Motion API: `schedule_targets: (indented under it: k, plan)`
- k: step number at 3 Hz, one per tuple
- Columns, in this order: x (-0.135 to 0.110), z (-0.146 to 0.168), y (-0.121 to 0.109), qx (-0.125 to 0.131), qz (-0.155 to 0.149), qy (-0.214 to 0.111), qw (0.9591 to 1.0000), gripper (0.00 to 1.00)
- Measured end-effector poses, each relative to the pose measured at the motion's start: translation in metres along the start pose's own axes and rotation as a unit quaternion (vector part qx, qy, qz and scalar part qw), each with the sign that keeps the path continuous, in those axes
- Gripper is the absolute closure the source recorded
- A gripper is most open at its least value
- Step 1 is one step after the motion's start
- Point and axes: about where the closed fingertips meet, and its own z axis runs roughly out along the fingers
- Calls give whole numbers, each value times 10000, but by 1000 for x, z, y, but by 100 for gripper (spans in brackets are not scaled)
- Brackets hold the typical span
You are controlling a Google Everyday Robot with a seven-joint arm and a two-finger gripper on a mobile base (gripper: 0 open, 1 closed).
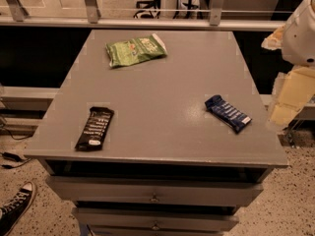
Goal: Move rxbar blueberry near green jalapeno chip bag
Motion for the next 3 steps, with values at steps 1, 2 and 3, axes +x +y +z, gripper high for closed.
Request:
schedule_targets:
  k: [1, 2, 3]
  plan:
    - [0, 0, 0, 1, 0, 0, 10000, 0]
    - [2, 9, -3, 17, 58, -172, 9998, 0]
    - [5, 57, -14, -178, 382, -671, 9969, 0]
